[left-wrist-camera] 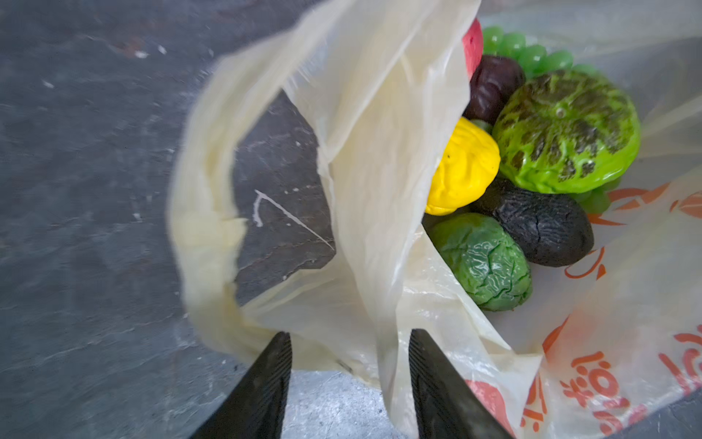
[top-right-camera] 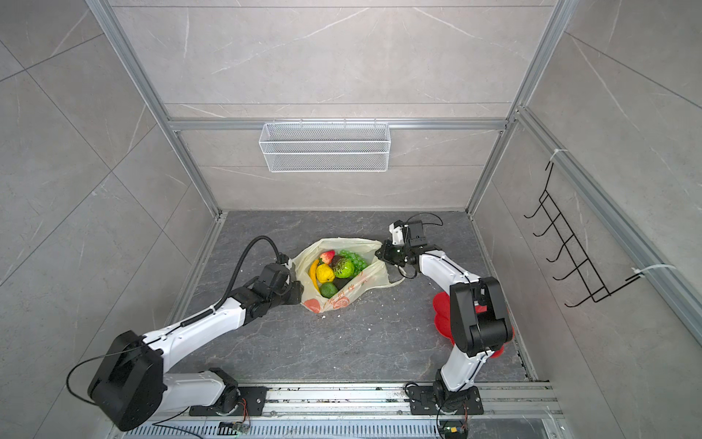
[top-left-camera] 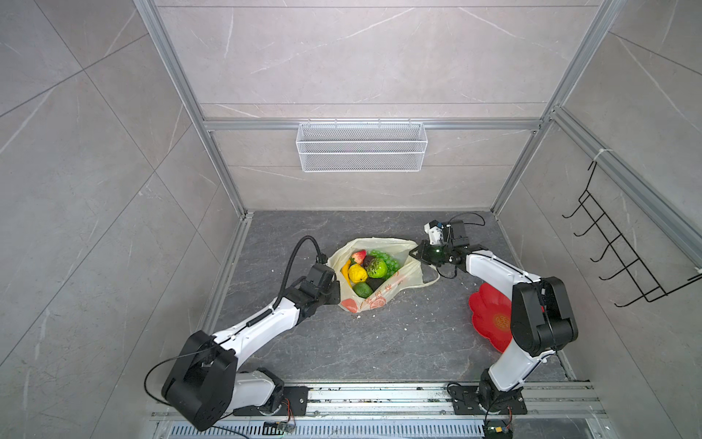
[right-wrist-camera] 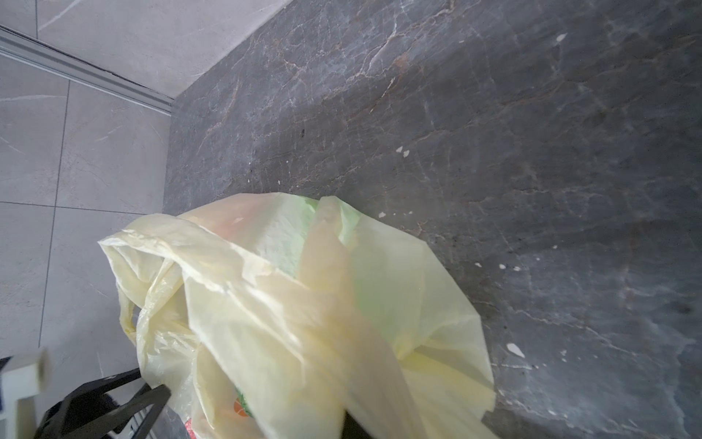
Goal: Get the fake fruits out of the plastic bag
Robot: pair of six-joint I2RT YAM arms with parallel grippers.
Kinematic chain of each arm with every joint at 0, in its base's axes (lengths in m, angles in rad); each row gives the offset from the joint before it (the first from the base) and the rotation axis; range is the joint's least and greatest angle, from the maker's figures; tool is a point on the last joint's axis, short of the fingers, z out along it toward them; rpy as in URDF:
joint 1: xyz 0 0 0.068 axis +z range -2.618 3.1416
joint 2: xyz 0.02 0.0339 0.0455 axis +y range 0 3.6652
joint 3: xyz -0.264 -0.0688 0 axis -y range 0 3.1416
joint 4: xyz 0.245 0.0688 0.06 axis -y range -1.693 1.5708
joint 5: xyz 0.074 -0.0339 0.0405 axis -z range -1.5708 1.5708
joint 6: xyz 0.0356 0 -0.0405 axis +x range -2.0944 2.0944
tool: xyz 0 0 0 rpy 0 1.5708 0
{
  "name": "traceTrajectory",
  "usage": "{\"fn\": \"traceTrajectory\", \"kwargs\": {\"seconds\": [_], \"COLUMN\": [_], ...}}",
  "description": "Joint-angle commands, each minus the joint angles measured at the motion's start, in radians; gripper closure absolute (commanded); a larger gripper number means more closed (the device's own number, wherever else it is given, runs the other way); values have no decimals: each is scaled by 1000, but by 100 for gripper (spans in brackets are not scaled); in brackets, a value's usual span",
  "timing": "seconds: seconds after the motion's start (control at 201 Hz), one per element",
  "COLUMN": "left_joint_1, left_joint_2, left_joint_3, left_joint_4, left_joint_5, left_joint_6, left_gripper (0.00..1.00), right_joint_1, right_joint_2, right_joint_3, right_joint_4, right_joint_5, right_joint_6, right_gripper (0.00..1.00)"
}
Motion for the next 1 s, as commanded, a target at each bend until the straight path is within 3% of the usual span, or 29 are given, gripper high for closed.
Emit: {"fn": "traceTrajectory", "kwargs": {"seconds": [0.0, 0.184, 0.254, 0.423, 0.692, 0.732, 0.852, 0.991], "left_joint_1": [-78, -163, -164, -148, -49, -33, 30, 139], "left_joint_2": [-65, -3, 114, 449, 680, 699, 732, 717], "left_joint_3": [65, 186, 290, 583, 801, 814, 832, 775], "left_joint_4": [-87, -57, -73, -174, -267, -273, -284, -229], "left_joint_5": [-153, -245, -258, -448, -428, -409, -292, -67], "left_joint_6": [17, 123, 217, 416, 450, 445, 413, 367], "left_gripper": [43, 32, 26, 18, 16, 20, 46, 85], "right_joint_1": [5, 10, 12, 15, 17, 17, 17, 12], "right_joint_2": [4, -10, -14, -27, -33, -31, -27, -20], "right_joint_3": [34, 28, 26, 17, 1, -1, -1, 9], "right_joint_4": [-38, -45, -47, -49, -48, -46, -50, -64], "right_joint_5": [29, 35, 36, 38, 35, 33, 45, 79], "right_joint_6": [-7, -15, -17, -17, -21, -22, -35, -53], "right_gripper": [100, 100, 100, 100, 100, 100, 100, 100]}}
